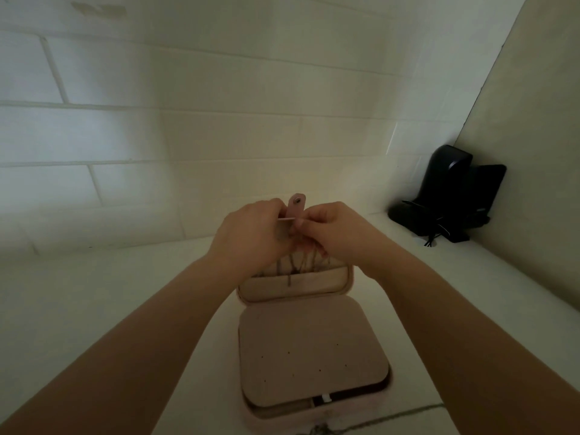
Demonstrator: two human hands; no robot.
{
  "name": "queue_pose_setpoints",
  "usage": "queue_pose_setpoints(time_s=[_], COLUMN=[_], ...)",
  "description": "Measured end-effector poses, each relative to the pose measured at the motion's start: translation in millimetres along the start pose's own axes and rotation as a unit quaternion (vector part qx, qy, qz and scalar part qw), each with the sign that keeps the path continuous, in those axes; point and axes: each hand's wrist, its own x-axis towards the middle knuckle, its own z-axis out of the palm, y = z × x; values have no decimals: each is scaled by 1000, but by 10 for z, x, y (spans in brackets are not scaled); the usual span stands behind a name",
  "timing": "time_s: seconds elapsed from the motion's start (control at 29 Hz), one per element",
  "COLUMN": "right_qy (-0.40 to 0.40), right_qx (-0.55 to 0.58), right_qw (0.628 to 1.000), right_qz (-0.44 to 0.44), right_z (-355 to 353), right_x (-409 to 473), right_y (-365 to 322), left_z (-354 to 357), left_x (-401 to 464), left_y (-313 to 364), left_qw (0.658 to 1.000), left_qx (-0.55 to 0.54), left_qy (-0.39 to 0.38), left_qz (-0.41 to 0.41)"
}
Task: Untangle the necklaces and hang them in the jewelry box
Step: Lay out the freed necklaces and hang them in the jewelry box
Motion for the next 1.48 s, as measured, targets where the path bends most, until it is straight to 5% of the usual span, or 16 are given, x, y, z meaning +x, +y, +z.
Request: queue_pose_setpoints(time_s=[0.31, 0.52, 0.72, 1.07, 1.28, 1.48], right_qy=[169, 200, 124, 23, 19, 15], right_qx=[-81, -88, -104, -175, 147, 245], right_qw=[982, 976, 986, 984, 987, 968], right_qz=[-30, 11, 36, -3, 66, 53], right_z=[166, 189, 175, -18, -88, 17], right_x=[-54, -56, -109, -261, -192, -117], right_y=[131, 188, 233, 262, 181, 70], left_z=[75, 85, 55, 96, 127, 139], left_x=[-9, 3, 3, -92, -138, -111], left_y=[-81, -91, -134, -129, -142, -163], left_qw=[996, 994, 994, 986, 979, 970], left_qx=[-43, -61, -80, 142, 176, 193], left_qy=[73, 84, 61, 33, 24, 47], left_qz=[23, 23, 35, 86, 103, 140])
